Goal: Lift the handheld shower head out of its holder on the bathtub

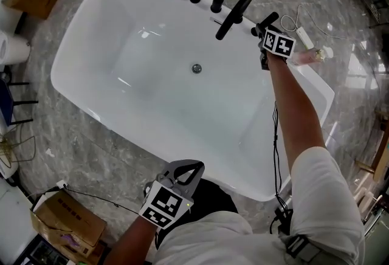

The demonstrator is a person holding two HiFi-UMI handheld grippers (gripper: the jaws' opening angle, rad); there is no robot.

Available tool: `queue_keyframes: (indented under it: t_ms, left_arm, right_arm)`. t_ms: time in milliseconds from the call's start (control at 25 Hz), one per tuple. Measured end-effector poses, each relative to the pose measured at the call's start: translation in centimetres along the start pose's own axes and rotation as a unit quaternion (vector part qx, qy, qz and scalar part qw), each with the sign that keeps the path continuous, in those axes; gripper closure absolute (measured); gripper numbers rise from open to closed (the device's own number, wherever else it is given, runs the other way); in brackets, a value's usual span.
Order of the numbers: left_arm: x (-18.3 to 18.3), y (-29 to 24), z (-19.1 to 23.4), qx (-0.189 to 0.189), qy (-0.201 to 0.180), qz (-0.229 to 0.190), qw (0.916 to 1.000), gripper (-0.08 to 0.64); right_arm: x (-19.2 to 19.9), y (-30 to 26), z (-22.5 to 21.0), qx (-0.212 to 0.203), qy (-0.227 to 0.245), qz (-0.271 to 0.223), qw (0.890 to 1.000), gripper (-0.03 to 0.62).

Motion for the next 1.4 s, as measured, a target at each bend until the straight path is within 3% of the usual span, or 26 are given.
queue_keyframes:
  t_ms: [320, 560, 800, 1400]
  left_arm:
    - [0.0, -0.7, 1.0, 0.008, 0.008, 0.0, 0.9999, 0.554]
    - [0.5, -0.6, 1.3, 0.005, 0.016, -0.001, 0.9999, 0.554]
    - [0.8, -0.5, 1.2, -0.001, 0.005, -0.003, 1.0, 0.554]
    - [0.4, 1.1, -1.1, 0.0, -0.014, -0.026, 0.9996, 0.554]
  right_arm:
    - [-0.2, -1.9, -0.6, 0.007, -0.014, -0.006, 1.0, 0.387]
    - [-0.7, -2.2, -0.6, 0.014, 0.009, 0.0, 1.0, 0.44]
    - [-0.6, -1.7, -0.4, 0.017, 0.034, 0.01, 0.999, 0.443]
    - [-3.0, 3.2, 1.8, 0.011, 0.082, -0.022, 0.996, 0.445]
Point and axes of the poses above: the fingertips, and each gripper's own axes: y backward along the fingers, z to its left, x out of its underside, the point moved 1 cm from there along y, backward along the fingers, and after that the axes turned 3 degrees about y, right-handed, at the moved point
